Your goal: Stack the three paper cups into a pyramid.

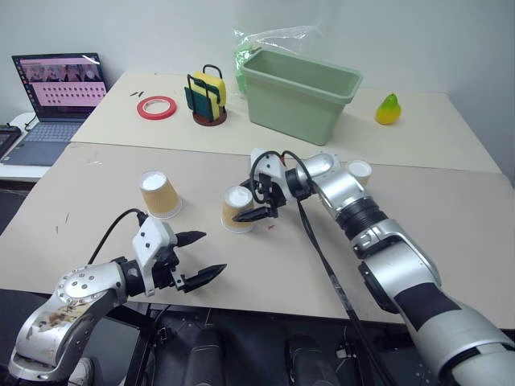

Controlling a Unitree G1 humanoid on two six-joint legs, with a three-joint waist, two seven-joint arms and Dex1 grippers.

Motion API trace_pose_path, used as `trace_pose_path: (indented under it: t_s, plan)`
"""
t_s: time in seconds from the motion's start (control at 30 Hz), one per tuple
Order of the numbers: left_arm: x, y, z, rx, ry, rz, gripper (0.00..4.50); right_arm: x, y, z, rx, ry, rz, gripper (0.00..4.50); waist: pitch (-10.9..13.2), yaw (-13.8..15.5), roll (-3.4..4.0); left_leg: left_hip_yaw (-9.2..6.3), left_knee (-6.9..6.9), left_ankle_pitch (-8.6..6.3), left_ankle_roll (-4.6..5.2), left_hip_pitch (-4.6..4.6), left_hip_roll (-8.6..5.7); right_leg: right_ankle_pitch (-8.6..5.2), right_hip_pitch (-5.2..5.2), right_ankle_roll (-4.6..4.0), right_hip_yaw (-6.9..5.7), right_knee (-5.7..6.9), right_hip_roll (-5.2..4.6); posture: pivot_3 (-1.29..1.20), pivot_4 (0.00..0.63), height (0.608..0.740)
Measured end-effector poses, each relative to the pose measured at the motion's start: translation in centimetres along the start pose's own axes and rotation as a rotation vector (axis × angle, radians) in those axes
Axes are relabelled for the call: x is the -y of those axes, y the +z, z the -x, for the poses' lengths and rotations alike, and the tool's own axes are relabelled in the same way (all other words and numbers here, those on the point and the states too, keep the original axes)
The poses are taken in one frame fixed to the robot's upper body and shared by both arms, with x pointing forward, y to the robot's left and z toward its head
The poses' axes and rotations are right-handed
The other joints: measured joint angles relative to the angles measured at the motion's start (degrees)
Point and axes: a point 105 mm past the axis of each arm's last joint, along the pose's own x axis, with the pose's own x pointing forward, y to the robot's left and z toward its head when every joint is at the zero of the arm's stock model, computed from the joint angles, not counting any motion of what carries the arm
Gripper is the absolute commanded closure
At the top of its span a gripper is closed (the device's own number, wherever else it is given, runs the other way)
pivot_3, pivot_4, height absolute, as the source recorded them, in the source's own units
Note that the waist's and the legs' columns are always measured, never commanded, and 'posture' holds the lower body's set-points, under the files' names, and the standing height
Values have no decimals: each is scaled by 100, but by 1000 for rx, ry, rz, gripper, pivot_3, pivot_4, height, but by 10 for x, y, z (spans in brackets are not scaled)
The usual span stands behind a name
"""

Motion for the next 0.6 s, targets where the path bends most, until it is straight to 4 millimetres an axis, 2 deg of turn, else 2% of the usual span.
trace_pose_path:
  t_s: [0.07, 0.13, 0.2, 0.23, 0.27, 0.33, 0.43, 0.5, 0.6]
  plan:
    - [1, 0, 0, 2, -4, 5, 0, 2, 4, 8, 6, -13, 31, 83, 2, -1, 1, 1, 0, 0, 0, -9, 0, 0, -10, 0, 1, 3, 0, 0, 150, 656]
    - [1, 1, 0, 5, -6, 6, 0, 2, 14, 25, 32, -34, 88, 83, 8, 13, 3, 0, 0, 1, 0, -12, 0, 0, -11, 0, 1, 2, 0, 0, 150, 656]
    - [0, 2, 1, 7, -4, 4, 0, -2, 22, 54, 54, -62, 127, 83, 10, 47, 3, 0, 1, 1, 0, -13, -2, 0, -8, 1, 0, 1, -1, 0, 150, 656]
    - [0, 3, 1, 9, -5, -1, 0, -11, 24, 75, 74, -81, 129, 83, 11, 84, 1, 0, 2, 1, 0, -15, -2, -1, -8, 1, 0, -1, -2, 0, 150, 656]
    - [-1, 2, 2, 7, -1, 0, 0, -16, 24, 88, 85, -94, 117, 83, 11, 95, 1, 1, 2, 0, 0, -13, -2, -1, -6, 1, 1, -1, -3, 0, 150, 656]
    - [-2, 3, 3, 8, -3, -8, 0, -44, 19, 123, 137, -124, 25, 83, 11, 163, -1, -4, 2, -1, -1, -12, -3, -6, 0, -2, -3, -4, -4, 0, 150, 656]
    - [-4, -2, 4, -7, 5, 1, 0, -79, 7, 143, 163, -142, -126, 83, 12, 70, 2, 3, 1, -1, -1, 3, 5, -19, 2, -39, 4, -3, -3, 0, 150, 656]
    - [-5, -2, 5, -6, 8, -4, 0, -91, -13, 145, 126, -226, -211, 83, 6, 22, -8, 2, -3, -1, -2, 32, 8, -24, 25, -40, 3, -4, -1, 0, 150, 656]
    - [-7, -3, 5, -4, 20, -10, 0, -88, -90, 142, -67, -591, -465, 83, -7, -6, -28, 17, -7, -3, -5, 56, 8, -31, 23, -36, 16, -15, -7, 0, 150, 656]
